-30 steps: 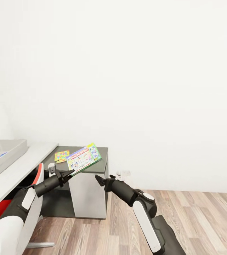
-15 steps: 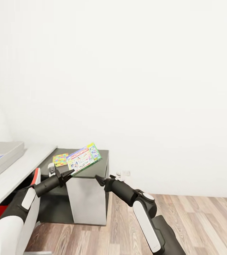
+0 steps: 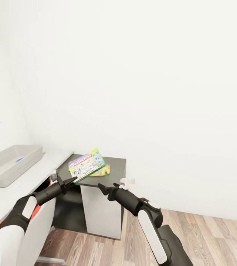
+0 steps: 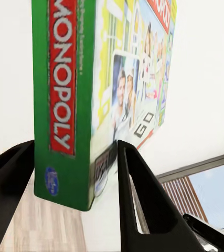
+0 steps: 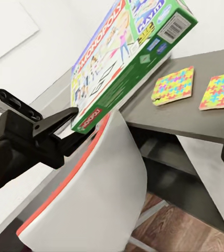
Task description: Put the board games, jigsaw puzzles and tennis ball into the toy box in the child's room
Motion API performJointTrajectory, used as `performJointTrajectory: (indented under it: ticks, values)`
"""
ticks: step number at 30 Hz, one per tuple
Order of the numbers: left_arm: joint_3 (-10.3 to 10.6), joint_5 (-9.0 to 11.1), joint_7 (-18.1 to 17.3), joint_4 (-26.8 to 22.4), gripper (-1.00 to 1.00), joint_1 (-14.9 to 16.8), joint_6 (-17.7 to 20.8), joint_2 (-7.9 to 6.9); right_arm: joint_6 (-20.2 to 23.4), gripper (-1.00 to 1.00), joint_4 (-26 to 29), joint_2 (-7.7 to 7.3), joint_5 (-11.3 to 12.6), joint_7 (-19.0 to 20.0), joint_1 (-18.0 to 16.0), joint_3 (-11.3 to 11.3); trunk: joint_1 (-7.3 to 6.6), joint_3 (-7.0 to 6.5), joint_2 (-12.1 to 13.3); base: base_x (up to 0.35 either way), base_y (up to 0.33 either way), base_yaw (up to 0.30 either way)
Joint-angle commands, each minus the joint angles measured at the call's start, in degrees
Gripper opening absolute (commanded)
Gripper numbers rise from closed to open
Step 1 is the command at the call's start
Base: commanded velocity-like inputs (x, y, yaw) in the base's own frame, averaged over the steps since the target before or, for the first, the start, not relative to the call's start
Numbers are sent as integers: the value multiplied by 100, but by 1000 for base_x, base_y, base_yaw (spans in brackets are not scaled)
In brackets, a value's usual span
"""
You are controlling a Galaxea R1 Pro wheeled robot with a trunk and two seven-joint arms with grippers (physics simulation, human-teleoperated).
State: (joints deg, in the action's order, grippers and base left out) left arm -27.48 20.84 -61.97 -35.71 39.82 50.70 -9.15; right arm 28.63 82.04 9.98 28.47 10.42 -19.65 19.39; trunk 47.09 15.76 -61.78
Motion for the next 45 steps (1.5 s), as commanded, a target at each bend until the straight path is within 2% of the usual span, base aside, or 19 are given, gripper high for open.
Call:
performJointTrajectory:
  ticks: [1, 6, 29, 45]
  values:
    - [-35, 17, -13, 3, -100, 4, 37, 1, 28, 100, 5, 2, 19, 6, -3, -6, 1, 7, -5, 9, 0, 113]
    - [-219, 17, -17, 3, -100, 5, 47, 1, 21, 100, 5, 2, 25, 5, -3, -5, -43, -30, 75, 3, 0, 37]
    - [-251, 17, -19, 3, -100, 0, 72, 1, 40, 100, 5, 2, 14, -1, -3, 21, -548, -443, 997, 0, 0, 7]
    - [-249, 17, -17, 3, -100, 1, 68, 1, 55, 100, 5, 2, 10, -4, -3, 21, -900, -730, 1639, 0, 0, 246]
